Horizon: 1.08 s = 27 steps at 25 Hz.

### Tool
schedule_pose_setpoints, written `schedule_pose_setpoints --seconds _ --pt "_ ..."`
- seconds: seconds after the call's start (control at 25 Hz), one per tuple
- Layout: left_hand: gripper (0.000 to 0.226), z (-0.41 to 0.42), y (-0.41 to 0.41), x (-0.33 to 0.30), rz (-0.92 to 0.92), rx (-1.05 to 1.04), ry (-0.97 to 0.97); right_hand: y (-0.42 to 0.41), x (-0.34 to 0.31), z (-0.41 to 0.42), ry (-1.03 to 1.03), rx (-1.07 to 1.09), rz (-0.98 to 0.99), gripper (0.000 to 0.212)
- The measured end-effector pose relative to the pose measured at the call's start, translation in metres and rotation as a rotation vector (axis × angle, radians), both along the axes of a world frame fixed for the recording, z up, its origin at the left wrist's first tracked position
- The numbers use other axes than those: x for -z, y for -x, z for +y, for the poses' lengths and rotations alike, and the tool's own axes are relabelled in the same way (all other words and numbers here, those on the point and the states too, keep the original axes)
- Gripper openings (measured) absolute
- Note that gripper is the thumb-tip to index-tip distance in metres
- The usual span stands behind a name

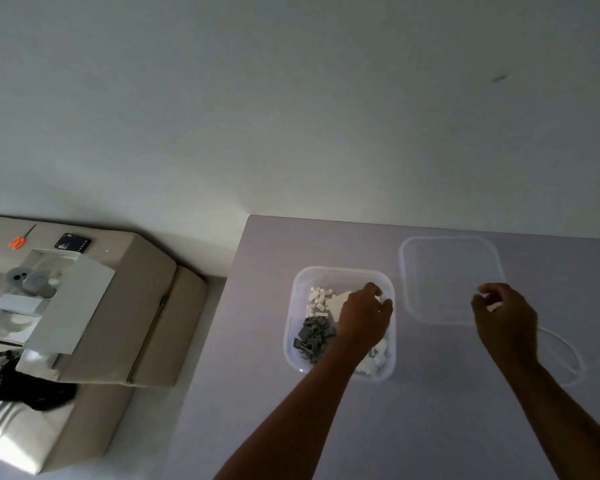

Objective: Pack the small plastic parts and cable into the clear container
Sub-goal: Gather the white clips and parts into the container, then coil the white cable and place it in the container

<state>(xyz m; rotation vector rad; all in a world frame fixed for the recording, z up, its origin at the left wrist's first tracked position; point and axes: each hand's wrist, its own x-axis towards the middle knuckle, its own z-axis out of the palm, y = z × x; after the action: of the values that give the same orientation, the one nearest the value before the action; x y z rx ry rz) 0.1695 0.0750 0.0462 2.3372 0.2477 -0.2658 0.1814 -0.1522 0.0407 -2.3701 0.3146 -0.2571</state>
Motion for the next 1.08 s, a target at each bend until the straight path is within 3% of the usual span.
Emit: schedule_pose_setpoints --seconds 0.2,0.24,0.32,0.4,0.48,0.6,0.72,0.92,1.0,1.08 --pt "0.021 -0.076 0.008 -0.004 -0.092 0.146 0.162 0.032 0.038 -0.091 0.095 0.214 0.353 0.073" --pt "0.02 -0.089 0.009 -0.001 -0.093 0.18 0.168 0.039 0.048 -0.102 0.127 0.202 0.406 0.073" --pt "0.021 -0.118 0.013 0.01 -0.04 0.244 0.182 0.055 0.059 -0.121 0.128 0.151 0.42 0.055" --pt "0.022 -0.15 0.022 0.02 0.047 0.262 0.2 0.074 0.056 -0.13 0.089 0.091 0.304 0.023" --pt "0.027 -0.174 0.028 0.028 0.159 0.207 0.191 0.09 0.05 -0.13 0.042 0.025 0.222 0.008" --pt "0.047 -0.197 0.033 0.031 0.417 0.07 0.339 0.109 0.046 -0.127 -0.009 -0.09 0.209 0.006" --pt "0.044 -0.209 0.041 0.029 0.545 0.056 0.471 0.124 0.045 -0.127 -0.056 -0.151 0.259 0.01" --pt "0.029 -0.211 0.048 0.033 0.46 -0.081 0.468 0.137 0.043 -0.13 -0.069 -0.175 0.25 0.013" --pt "0.019 -0.21 0.049 0.027 0.387 -0.101 0.495 0.139 0.039 -0.135 -0.179 -0.033 0.191 0.016" --pt "0.021 -0.206 0.052 0.016 0.345 -0.12 0.609 0.137 0.034 -0.143 -0.273 0.155 0.155 0.036"
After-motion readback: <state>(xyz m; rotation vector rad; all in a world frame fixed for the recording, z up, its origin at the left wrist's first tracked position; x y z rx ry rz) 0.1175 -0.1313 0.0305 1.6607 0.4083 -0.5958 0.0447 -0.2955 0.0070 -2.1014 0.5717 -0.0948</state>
